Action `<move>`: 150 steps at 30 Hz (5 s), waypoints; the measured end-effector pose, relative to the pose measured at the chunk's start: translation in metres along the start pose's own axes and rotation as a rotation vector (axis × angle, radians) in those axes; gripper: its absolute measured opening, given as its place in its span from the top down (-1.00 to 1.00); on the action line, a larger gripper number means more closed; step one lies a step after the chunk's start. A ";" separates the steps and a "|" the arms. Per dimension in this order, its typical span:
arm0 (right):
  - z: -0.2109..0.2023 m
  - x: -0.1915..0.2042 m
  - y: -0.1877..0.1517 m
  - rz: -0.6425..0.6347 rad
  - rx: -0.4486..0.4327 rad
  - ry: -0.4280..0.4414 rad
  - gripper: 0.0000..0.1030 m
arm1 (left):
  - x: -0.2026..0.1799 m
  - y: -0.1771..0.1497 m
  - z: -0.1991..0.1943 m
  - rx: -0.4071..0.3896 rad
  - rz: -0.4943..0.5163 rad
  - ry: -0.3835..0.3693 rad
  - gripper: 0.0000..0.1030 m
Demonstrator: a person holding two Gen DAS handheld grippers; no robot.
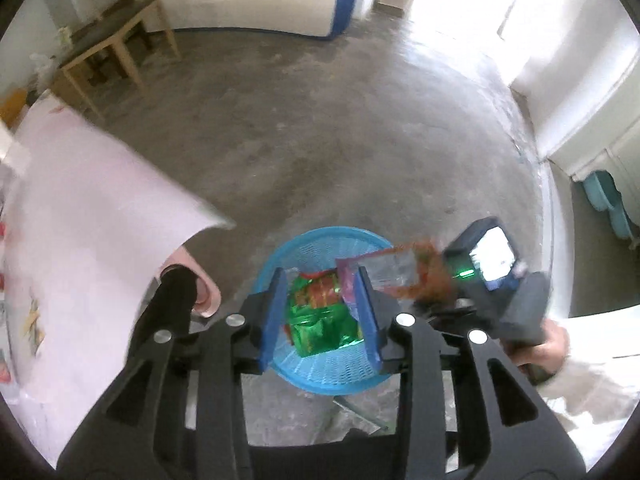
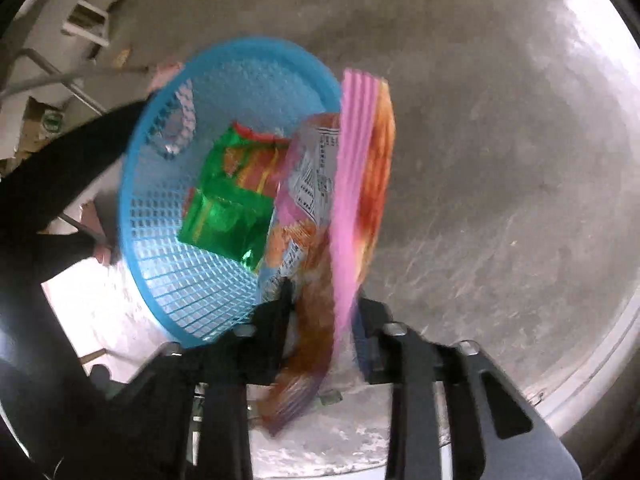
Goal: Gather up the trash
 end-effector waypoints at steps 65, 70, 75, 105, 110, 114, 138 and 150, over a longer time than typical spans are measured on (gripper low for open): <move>-0.097 0.113 0.105 -0.205 0.011 0.018 -0.65 | 0.272 -0.059 -0.187 -0.251 -0.195 0.351 -0.75; -0.176 0.165 0.157 -0.222 -0.229 0.245 -0.77 | 0.313 -0.039 -0.105 -0.069 -0.168 0.382 -0.75; -0.193 0.237 0.221 -0.449 -0.304 0.280 -0.80 | 0.333 -0.050 -0.094 0.021 -0.231 0.312 -0.24; -0.005 0.639 0.321 -1.587 -0.232 0.361 -0.89 | 0.344 -0.225 -0.293 -0.368 -0.956 0.205 -0.23; -0.016 0.620 0.318 -1.398 -0.240 0.303 -0.51 | 0.343 -0.229 -0.299 -0.392 -0.964 0.234 -0.23; -0.033 0.601 0.292 -1.297 -0.169 0.326 -0.05 | 0.341 -0.233 -0.310 -0.446 -0.991 0.224 -0.23; 0.001 0.641 0.300 -1.869 -0.020 0.215 -0.88 | 0.362 -0.271 -0.313 -0.522 -1.099 0.222 -0.24; -0.011 0.571 0.325 -1.195 0.065 0.394 -0.66 | 0.348 -0.264 -0.305 -0.522 -1.092 0.203 -0.23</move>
Point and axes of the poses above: each gripper's, at about its wrist camera, not at the fingertips, and z roughly the way its jaws point, x to its left, y to its top, the point moved 3 cm from there along z, roughly the way its jaws point, and after that the axes turned 14 degrees about -x, right-handed, at the moved point
